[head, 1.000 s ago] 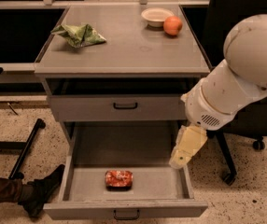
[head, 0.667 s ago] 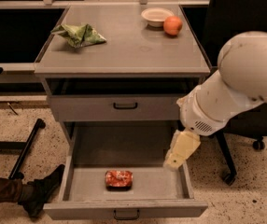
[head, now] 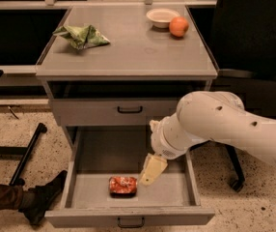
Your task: Pick coke can from middle drawer and place on counter
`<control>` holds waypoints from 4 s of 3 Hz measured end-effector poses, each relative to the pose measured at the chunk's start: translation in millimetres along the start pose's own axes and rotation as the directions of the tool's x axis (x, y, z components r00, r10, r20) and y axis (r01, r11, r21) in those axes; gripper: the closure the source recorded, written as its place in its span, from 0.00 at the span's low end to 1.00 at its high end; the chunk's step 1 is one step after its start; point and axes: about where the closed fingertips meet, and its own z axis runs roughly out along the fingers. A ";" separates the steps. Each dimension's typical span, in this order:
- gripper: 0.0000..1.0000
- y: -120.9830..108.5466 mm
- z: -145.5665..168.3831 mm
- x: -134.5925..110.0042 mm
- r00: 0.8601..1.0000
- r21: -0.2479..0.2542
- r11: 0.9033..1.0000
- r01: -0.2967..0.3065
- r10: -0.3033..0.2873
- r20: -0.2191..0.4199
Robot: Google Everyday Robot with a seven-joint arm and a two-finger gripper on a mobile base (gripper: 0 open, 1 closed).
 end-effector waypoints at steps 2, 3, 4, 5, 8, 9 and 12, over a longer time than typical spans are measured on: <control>0.00 -2.4 16.8 0.7 1.000 0.000 1.000 0.008 -0.008 0.029; 0.00 3.2 70.2 4.1 0.997 -0.007 1.000 0.026 -0.025 0.071; 0.00 8.0 162.1 14.8 0.989 0.029 0.999 0.041 -0.045 0.143; 0.00 8.0 162.1 14.8 0.989 0.029 0.999 0.041 -0.045 0.143; 0.00 5.5 263.5 16.0 0.933 0.020 0.996 0.083 -0.085 0.349; 0.00 30.4 314.3 20.7 0.907 -0.059 0.995 0.082 -0.050 0.419; 0.00 9.1 297.2 -2.2 0.890 0.021 0.991 0.134 -0.129 0.437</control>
Offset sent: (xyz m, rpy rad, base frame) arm 0.0173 0.0138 -0.0380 0.0689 -0.0216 0.0263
